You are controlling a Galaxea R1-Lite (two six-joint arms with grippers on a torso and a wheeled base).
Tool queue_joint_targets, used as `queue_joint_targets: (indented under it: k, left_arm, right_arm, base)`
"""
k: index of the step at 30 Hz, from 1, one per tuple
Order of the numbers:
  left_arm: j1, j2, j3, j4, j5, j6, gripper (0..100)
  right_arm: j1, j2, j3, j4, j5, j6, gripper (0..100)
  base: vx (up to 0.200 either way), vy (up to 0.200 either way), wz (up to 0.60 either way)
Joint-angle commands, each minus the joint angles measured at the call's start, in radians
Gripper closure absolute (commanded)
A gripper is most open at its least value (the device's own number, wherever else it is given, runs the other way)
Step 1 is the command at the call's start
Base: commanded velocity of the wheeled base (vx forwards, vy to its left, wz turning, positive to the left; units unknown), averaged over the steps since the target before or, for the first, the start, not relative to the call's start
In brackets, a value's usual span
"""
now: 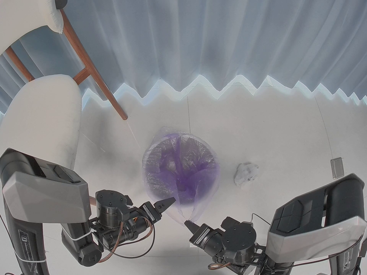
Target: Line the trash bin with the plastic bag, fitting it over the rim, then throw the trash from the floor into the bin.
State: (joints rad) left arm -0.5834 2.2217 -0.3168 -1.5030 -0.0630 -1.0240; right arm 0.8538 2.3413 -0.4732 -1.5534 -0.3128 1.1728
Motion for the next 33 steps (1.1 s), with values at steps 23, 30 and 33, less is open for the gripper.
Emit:
queue_joint_targets:
  k: [23, 30, 33]
  left_arm:
    - [0.039, 0.007, -0.031, 0.0, 0.02, -0.021, 100]
    - [0.071, -0.054, 0.044, 0.001, 0.017, -0.008, 100]
    - [0.073, -0.054, 0.051, 0.001, 0.018, -0.007, 100]
  right_arm:
    - [0.007, 0.001, 0.007, -0.007, 0.0, -0.001, 100]
    - [-0.001, 0.027, 0.022, -0.004, 0.0, -0.008, 100]
    - [-0.006, 0.039, 0.021, -0.004, 0.0, -0.021, 100]
  base:
    - [0.0, 0.0, 0.0]
    - [0.0, 0.0, 0.0]
    - [0.0, 0.0, 0.0]
